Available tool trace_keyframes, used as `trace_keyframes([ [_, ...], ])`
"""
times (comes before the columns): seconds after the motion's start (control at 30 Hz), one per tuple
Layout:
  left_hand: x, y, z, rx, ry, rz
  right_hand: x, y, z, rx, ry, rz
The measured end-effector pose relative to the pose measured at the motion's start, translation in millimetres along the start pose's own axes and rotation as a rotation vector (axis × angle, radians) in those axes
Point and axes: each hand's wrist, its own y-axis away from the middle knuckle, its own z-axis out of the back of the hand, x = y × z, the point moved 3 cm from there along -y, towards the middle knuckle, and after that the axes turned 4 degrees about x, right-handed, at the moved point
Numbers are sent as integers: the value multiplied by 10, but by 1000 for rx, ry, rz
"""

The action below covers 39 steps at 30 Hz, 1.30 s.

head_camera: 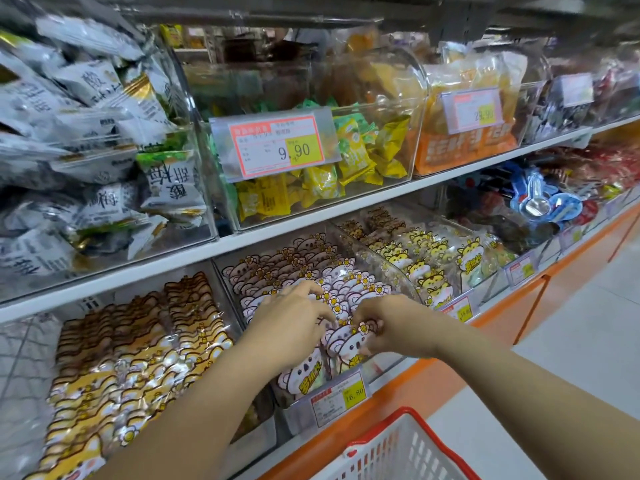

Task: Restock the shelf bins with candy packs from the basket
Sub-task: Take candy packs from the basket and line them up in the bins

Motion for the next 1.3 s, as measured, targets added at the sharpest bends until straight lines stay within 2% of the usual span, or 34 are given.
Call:
trace_keyframes([
  [0.07,-101,93,22,-75,9,-2,-43,79,13,-155,-7,0],
  [0.13,-215,138,-65,-76,-73,0,-22,96,-23,-189,37,4],
  [0.33,-236,81,-286,-50,-255,40,69,-13,-53,4,109,43],
  [0.5,-219,-24,-406,-35,-271,17,118,-173,-56,80,212,15],
  [0.7,-210,-77,-429,-13,-244,-53,-60,-189,-108,90,66,-43],
  [0.9,-92,45,-395,-8,-254,-81,-80,-77,-202,-41,-70,26],
  [0.93,-98,65,-383,1,-213,-73,-132,-3,-206,-103,-132,41],
  [1.0,-111,90,-339,-19,-75,-42,-288,158,-165,-332,-186,16],
  [1.07,-160,112,-310,-68,27,-15,-374,270,-146,-476,-86,-21],
  [1.2,-290,84,-397,-88,-66,-28,-404,44,-249,-346,144,-72],
  [1.3,-270,45,-485,-66,-89,-47,-398,-158,-189,-330,191,-75],
])
